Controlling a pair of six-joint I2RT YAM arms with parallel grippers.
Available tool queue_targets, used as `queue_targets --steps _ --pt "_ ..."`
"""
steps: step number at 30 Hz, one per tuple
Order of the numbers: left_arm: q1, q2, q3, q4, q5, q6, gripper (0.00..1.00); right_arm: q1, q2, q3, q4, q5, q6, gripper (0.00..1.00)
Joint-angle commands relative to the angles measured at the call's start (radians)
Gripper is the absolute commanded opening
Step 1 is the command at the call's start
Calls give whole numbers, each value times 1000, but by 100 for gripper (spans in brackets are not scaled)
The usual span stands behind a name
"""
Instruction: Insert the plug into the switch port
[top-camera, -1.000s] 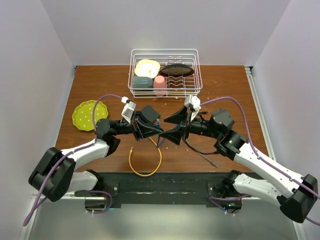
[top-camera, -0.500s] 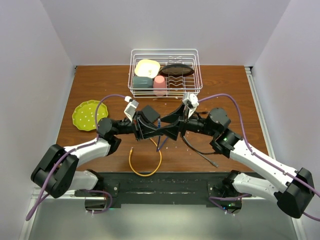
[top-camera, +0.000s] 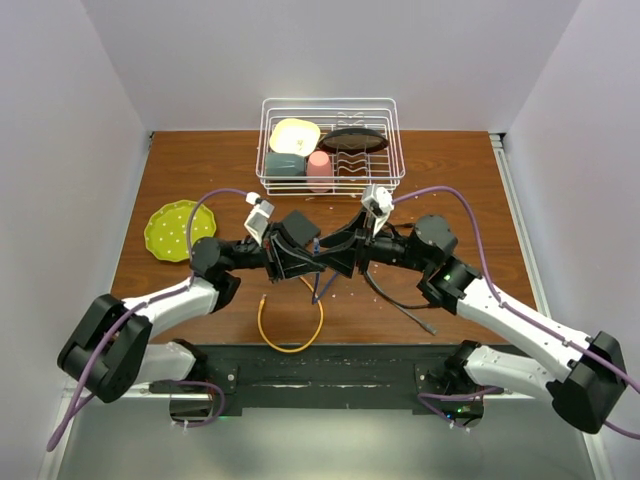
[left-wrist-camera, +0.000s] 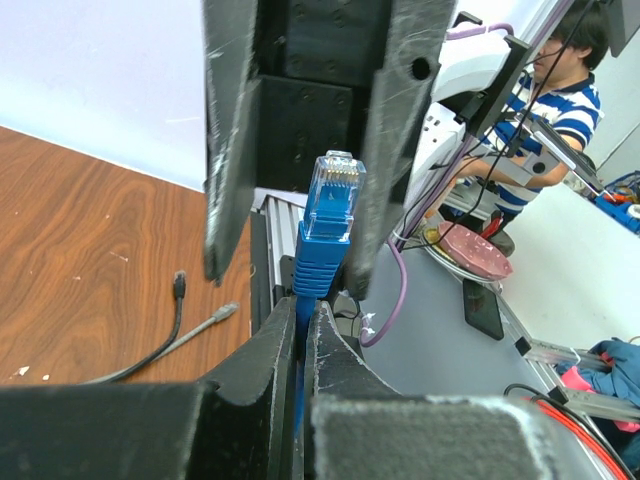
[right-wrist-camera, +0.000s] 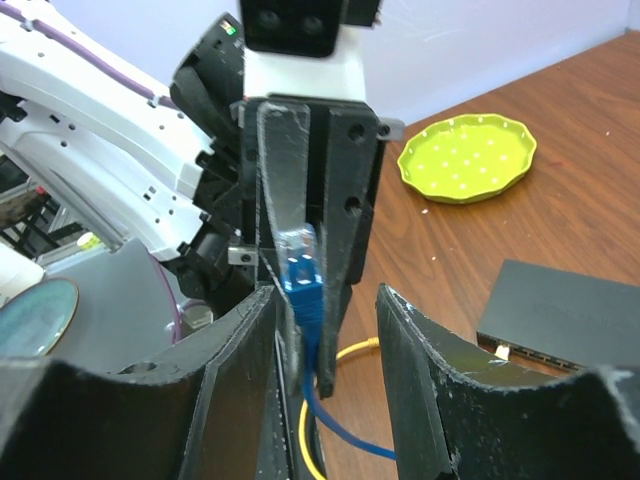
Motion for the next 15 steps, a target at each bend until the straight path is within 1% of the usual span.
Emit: queue_targets --steps 1,4,5,7,8,10,12,15 --pt "5 -36 27 511 17 -3 0 0 7 -5 56 -20 12 48" --pt "5 -38 24 509 16 -1 0 2 19 0 68 -38 19 38" --pt "3 -39 26 511 16 -1 0 2 22 4 72 -47 21 31" --pt "3 -39 27 511 13 -4 0 2 31 6 81 -56 30 22" --pt "3 -39 29 511 13 -4 0 2 34 9 84 -66 32 12" --pt "3 -39 29 509 13 -4 0 2 39 12 81 -72 32 3" --pt "0 -39 29 505 11 -3 0 0 41 16 79 -75 35 0" --pt "0 -41 30 489 14 6 0 2 37 27 52 -61 20 0"
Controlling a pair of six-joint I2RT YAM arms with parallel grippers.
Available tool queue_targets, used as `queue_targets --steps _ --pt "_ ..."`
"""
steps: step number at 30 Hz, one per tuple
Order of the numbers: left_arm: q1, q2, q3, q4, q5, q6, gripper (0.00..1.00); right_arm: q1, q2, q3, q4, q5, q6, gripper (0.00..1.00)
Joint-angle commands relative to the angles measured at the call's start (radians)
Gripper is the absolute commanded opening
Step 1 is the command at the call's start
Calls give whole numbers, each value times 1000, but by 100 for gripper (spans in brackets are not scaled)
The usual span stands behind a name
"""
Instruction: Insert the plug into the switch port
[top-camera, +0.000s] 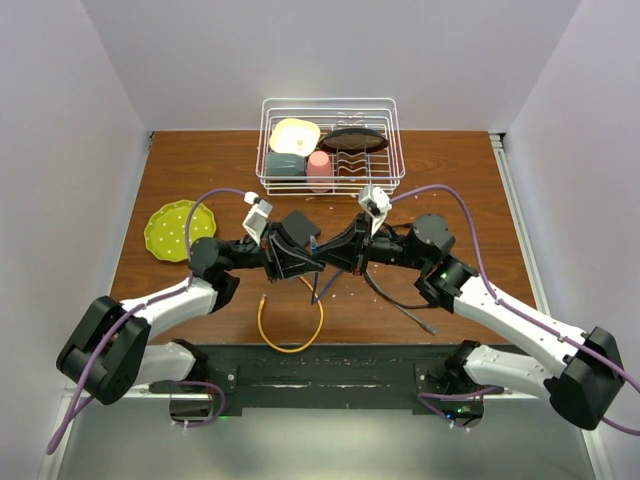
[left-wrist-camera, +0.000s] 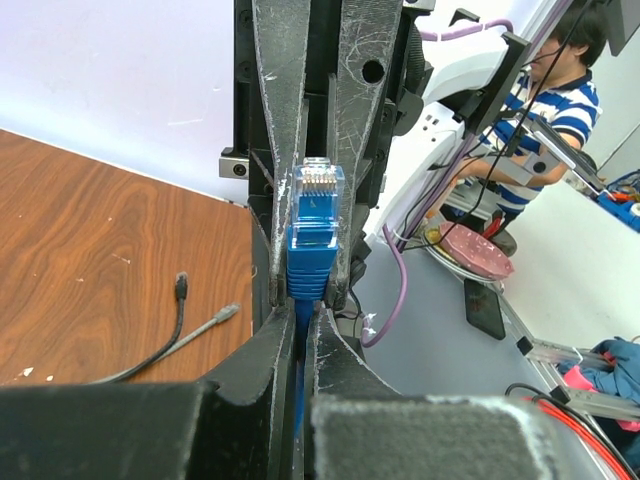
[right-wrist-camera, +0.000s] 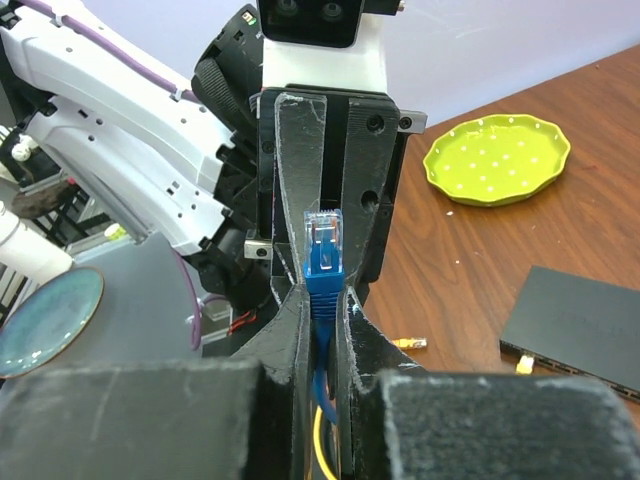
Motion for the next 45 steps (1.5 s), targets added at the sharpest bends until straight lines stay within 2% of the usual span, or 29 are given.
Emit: queue_targets --steps 1,2,3,5,6,7,9,10,11,14,20,21,25,36,39,42,45 --pt "-3 -25 30 465 7 14 1 0 3 30 -22 7 -18 0" --pt "-1 -36 30 441 4 38 4 0 -2 36 -36 14 -27 0" --pt "-1 -47 30 407 -2 60 17 0 -8 38 -51 37 -45 0" --pt "0 -100 27 242 -40 168 33 0 -26 53 -122 71 -88 0" --pt "-1 -125 18 171 -65 218 51 0 -34 61 -151 89 -108 0" --pt "0 -152 15 19 -126 267 63 0 -42 79 -217 134 -126 0" --pt "0 -240 16 -139 -192 409 78 -1 -63 98 -286 192 -188 0" --pt "0 -267 19 -273 -253 448 80 0 -71 107 -350 217 -208 0" --pt "0 -322 21 -334 -289 518 83 0 -88 122 -378 273 -241 0" --pt "2 -410 30 -515 -428 607 91 -1 -106 153 -478 423 -298 0" --pt "3 -434 65 -707 -557 683 94 0 -114 251 -663 649 -373 0" --pt "3 -429 82 -728 -568 689 94 0 -103 274 -696 730 -380 0" --pt "2 -400 89 -761 -611 694 93 -1 -71 400 -829 873 -397 0" --pt "5 -315 110 -825 -723 720 94 2 -83 415 -843 1076 -397 0" --pt "13 -291 121 -836 -732 727 94 2 -132 417 -814 1200 -395 0" --pt "16 -268 122 -821 -737 732 94 0 -164 429 -800 1213 -430 0" --pt "19 -239 115 -798 -738 729 95 0 -107 458 -857 1156 -444 0"
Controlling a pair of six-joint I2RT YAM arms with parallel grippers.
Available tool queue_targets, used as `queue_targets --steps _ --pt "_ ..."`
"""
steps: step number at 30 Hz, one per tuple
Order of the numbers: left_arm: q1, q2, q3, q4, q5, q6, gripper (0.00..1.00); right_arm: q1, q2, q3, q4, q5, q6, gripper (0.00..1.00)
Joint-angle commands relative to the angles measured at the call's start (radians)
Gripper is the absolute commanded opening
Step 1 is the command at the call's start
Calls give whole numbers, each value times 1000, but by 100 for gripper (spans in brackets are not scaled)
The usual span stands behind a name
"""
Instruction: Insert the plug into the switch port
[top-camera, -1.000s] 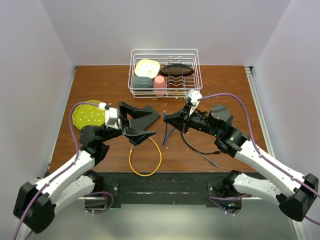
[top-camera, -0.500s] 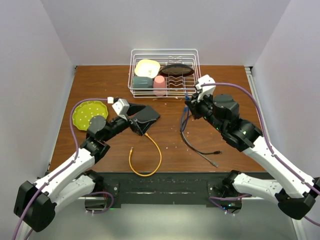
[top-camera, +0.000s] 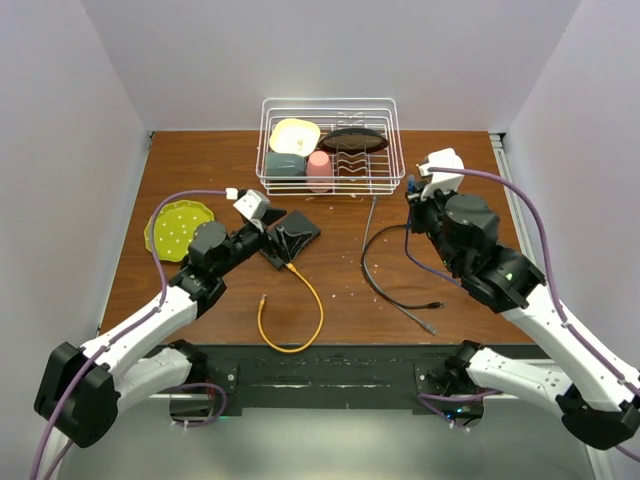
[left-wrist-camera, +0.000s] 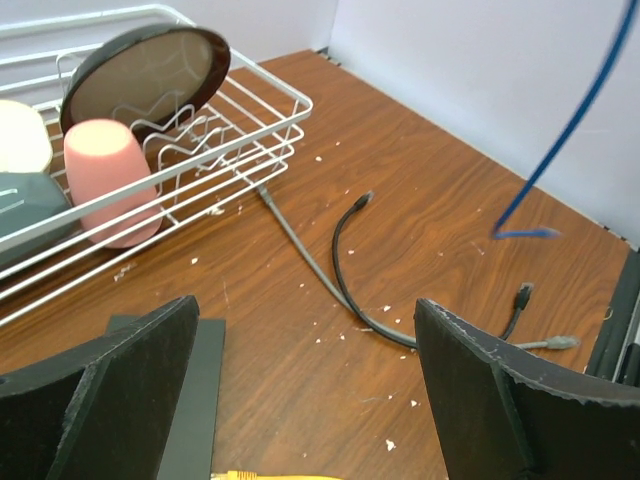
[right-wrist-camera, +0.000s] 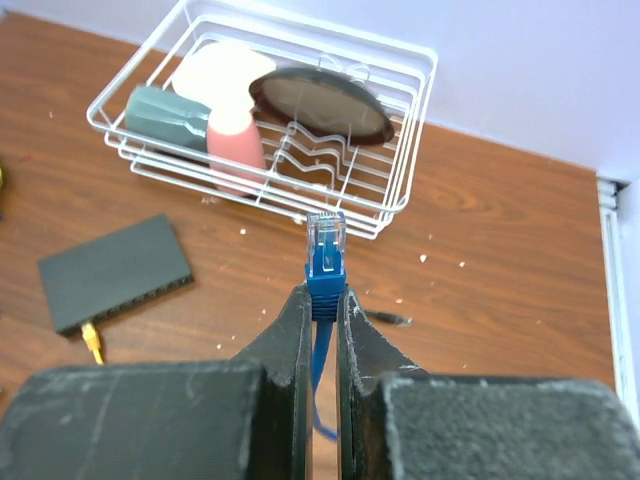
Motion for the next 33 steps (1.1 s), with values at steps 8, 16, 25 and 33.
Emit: queue_targets --steps 8,16,25,33 --pt "89 93 13 74 -12 -16 95 4 208 -87 -2 -202 25 0" --pt "210 226 7 114 77 -79 93 34 462 -187 124 -330 85 0" --pt "276 378 7 177 88 -94 94 60 714 -110 242 -431 117 0" --pt "363 557 2 324 161 -172 93 91 870 -8 233 -454 110 0"
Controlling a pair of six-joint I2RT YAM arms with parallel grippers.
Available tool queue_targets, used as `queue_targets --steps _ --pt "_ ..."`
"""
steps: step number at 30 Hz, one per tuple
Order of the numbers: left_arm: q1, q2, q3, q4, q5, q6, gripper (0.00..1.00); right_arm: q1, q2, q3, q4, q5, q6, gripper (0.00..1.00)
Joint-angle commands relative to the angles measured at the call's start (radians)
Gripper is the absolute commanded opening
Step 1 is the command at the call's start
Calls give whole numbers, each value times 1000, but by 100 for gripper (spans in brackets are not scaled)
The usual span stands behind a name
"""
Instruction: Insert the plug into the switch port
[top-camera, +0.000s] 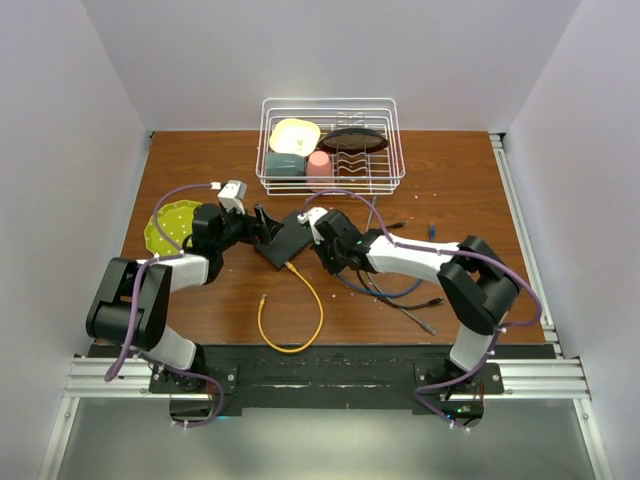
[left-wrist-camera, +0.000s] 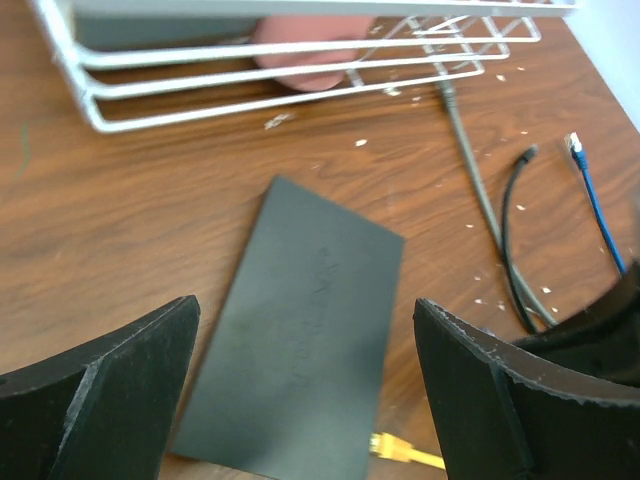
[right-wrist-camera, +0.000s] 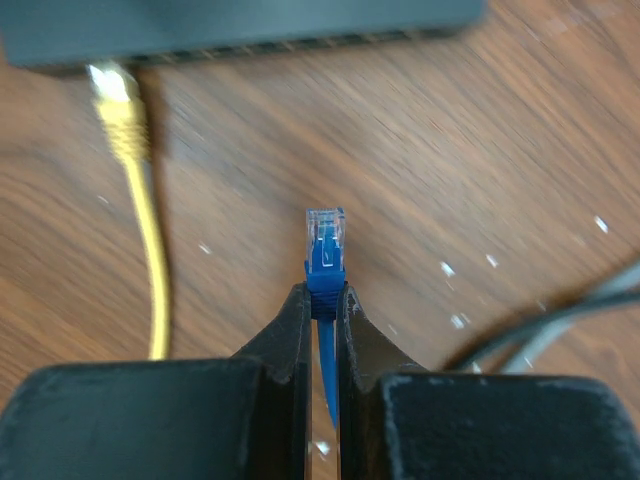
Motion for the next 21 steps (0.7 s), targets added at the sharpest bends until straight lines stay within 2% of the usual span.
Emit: queue_targets --steps 1,10,21 --pt "28 51 5 129 26 -46 93 18 58 85 32 -29 12 0" --pt "29 140 52 104 7 -23 94 52 142 142 33 -33 -20 0" --pt "29 229 92 124 38 -34 93 83 196 206 -48 -15 -29 0"
